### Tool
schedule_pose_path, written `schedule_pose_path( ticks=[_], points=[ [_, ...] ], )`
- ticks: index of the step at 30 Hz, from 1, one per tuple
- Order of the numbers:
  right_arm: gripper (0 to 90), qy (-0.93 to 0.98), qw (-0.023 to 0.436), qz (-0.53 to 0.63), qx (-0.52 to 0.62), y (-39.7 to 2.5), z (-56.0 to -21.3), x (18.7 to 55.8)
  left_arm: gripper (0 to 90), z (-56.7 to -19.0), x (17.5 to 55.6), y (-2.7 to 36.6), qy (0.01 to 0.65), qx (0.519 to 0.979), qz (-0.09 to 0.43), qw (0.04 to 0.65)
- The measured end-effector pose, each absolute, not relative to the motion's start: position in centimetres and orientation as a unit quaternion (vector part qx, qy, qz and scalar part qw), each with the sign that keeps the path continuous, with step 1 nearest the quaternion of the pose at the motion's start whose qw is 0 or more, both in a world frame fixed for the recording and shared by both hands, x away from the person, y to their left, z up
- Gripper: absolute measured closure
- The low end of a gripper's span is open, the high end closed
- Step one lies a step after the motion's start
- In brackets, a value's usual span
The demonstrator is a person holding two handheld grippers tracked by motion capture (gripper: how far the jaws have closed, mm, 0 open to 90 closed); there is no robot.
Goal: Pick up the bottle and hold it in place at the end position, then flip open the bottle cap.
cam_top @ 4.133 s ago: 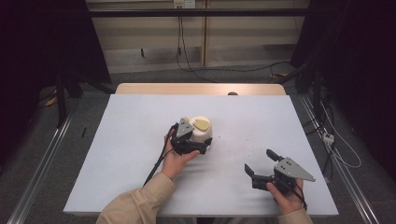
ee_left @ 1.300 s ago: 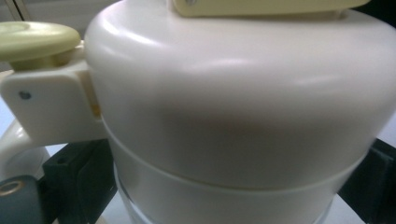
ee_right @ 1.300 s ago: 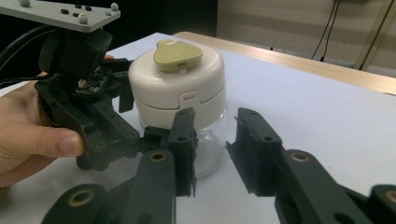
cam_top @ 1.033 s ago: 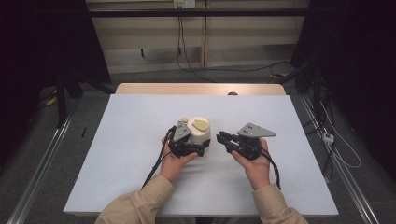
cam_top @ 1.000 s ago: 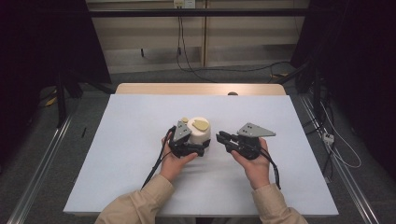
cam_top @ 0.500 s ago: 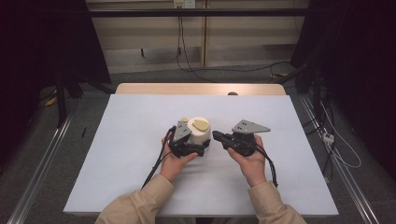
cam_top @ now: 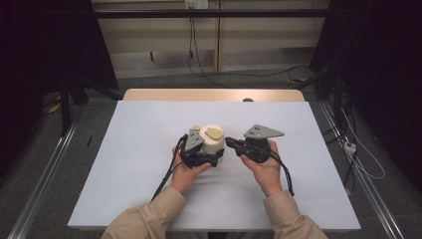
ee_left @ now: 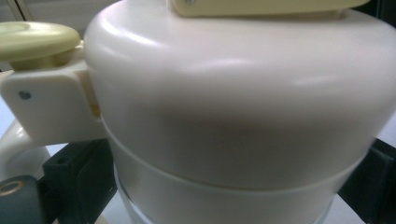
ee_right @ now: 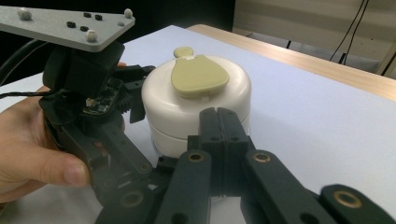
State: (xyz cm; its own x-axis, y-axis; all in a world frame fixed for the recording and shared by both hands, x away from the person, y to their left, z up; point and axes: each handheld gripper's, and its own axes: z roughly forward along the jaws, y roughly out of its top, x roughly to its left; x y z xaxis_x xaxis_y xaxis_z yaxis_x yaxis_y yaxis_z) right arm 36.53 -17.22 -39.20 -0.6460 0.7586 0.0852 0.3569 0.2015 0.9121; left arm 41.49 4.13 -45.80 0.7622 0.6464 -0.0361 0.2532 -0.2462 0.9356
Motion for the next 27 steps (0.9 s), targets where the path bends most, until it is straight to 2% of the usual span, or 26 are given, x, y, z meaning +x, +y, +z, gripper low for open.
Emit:
schedule_pose_path(
  ticks=[27],
  points=[
    [90.0,0.748,0.188,0.518,0.369,-17.2,-39.23,36.75,4.7,-45.81,41.46,4.1,0.294,0.768,0.183,0.539]
  ],
)
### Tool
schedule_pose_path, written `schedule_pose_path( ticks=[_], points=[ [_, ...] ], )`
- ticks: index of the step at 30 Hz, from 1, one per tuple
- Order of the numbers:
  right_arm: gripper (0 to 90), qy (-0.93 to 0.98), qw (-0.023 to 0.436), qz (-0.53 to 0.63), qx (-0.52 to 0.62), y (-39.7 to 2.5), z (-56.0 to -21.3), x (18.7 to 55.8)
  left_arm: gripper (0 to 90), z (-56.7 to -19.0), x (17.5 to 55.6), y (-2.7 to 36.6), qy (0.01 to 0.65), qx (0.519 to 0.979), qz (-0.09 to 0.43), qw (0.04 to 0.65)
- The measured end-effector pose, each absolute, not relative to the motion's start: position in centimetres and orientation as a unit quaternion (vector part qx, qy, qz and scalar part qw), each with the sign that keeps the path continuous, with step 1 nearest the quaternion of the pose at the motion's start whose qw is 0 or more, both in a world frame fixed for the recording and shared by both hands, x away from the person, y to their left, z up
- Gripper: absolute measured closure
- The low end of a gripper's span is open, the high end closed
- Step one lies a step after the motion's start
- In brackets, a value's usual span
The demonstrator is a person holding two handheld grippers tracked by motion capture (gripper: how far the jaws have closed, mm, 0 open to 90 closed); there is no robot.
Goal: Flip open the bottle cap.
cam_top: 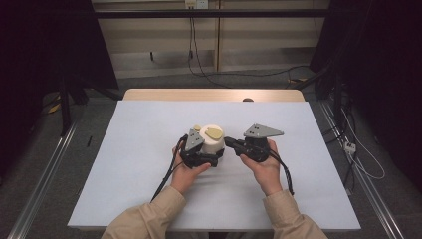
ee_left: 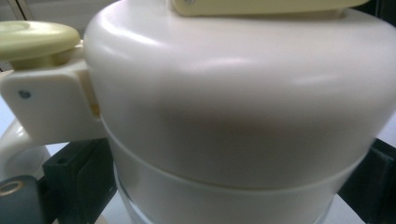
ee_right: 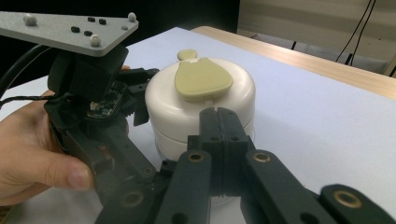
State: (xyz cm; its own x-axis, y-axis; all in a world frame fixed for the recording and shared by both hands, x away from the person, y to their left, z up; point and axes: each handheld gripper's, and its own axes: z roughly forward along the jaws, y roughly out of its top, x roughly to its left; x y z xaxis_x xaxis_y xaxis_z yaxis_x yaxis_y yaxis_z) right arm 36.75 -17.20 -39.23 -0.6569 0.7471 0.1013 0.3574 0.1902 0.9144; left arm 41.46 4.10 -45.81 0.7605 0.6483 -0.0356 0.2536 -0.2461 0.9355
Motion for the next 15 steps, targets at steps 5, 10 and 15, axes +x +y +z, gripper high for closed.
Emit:
schedule_pose_path(
  ticks=[5,10,15],
  points=[
    [90.0,0.753,0.188,0.514,0.366,-17.03,-39.33,36.77,4.7,-45.81,41.45,4.09,0.294,0.768,0.183,0.539],
    [90.0,0.753,0.189,0.513,0.366,-16.97,-39.37,36.82,4.7,-45.81,41.45,4.1,0.294,0.768,0.183,0.539],
    [90.0,0.753,0.189,0.514,0.365,-16.94,-39.41,36.88,4.7,-45.81,41.46,4.12,0.293,0.769,0.182,0.539]
  ],
)
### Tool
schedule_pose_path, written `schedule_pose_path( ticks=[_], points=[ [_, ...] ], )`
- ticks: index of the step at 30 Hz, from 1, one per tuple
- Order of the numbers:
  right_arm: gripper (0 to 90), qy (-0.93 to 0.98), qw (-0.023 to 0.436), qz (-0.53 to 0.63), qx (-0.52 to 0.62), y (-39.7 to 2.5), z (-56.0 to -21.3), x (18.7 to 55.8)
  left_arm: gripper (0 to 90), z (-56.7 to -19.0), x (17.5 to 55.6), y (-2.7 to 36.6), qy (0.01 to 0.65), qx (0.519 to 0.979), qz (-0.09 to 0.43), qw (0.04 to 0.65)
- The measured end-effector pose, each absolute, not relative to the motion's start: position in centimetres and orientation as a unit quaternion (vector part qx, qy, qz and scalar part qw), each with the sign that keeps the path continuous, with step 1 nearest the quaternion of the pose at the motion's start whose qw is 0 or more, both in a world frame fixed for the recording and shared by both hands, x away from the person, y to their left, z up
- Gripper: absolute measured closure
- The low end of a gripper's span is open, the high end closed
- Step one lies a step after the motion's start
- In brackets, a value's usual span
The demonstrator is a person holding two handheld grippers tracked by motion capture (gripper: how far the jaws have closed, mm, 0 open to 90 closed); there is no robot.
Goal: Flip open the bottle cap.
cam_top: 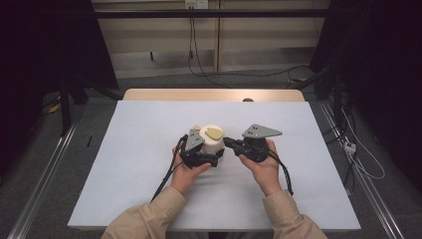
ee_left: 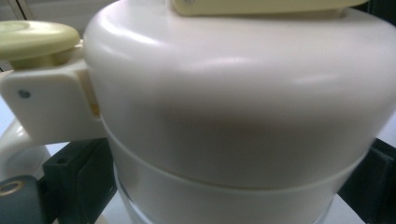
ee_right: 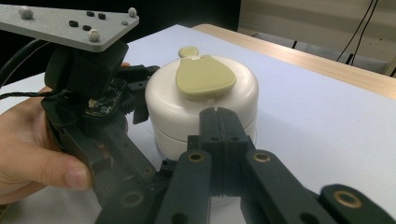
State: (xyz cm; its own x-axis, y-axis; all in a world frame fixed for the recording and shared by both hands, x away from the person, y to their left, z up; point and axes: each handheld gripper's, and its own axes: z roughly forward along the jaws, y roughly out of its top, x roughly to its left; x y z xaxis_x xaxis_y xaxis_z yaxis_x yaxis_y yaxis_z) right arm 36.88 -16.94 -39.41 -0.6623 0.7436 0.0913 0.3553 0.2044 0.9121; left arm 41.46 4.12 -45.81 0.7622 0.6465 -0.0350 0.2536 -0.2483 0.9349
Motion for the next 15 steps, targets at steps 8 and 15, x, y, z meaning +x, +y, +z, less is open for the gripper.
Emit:
schedule_pose_path(
  ticks=[8,15],
  points=[
    [90.0,0.755,0.19,0.512,0.363,-16.71,-39.3,37.21,4.7,-45.81,41.46,4.11,0.293,0.769,0.183,0.539],
    [90.0,0.756,0.187,0.511,0.365,-16.56,-39.22,37.32,4.6,-45.82,41.46,4.11,0.294,0.768,0.184,0.538]
  ],
)
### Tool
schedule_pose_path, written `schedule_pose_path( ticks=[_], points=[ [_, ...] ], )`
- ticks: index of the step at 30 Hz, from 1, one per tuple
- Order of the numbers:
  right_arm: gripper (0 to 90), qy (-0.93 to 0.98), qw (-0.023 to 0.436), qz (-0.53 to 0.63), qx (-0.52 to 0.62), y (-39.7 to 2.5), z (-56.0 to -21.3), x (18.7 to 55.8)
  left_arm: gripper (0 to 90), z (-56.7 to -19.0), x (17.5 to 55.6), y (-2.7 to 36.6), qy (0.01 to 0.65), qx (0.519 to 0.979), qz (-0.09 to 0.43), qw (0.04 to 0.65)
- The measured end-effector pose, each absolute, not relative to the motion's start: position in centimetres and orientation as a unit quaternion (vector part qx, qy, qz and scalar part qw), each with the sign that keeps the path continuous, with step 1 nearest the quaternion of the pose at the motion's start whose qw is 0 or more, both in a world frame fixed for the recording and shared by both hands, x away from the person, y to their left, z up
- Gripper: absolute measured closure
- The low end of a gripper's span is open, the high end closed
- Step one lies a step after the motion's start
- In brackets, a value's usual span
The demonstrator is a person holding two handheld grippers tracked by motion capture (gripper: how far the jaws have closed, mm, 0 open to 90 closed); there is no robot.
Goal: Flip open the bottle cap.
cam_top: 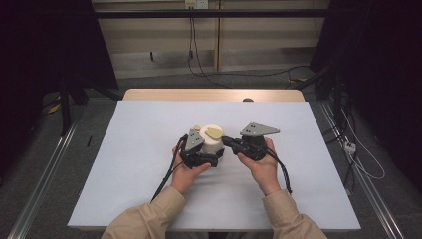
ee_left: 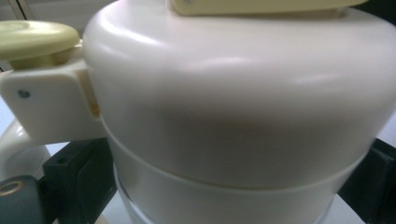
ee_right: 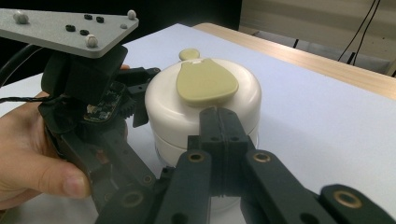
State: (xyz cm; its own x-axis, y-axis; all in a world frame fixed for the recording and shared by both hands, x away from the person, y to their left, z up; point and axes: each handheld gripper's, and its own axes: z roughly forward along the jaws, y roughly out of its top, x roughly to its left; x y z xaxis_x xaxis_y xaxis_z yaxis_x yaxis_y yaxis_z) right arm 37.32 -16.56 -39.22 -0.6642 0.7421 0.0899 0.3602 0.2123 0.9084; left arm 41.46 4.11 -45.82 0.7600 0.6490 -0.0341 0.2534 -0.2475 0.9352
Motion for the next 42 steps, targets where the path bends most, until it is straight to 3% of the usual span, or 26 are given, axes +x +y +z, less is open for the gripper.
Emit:
schedule_pose_path(
  ticks=[42],
  points=[
    [90.0,0.748,0.198,0.524,0.355,-16.16,-38.46,37.85,4.7,-45.82,41.41,4.06,0.295,0.769,0.184,0.537]
  ],
)
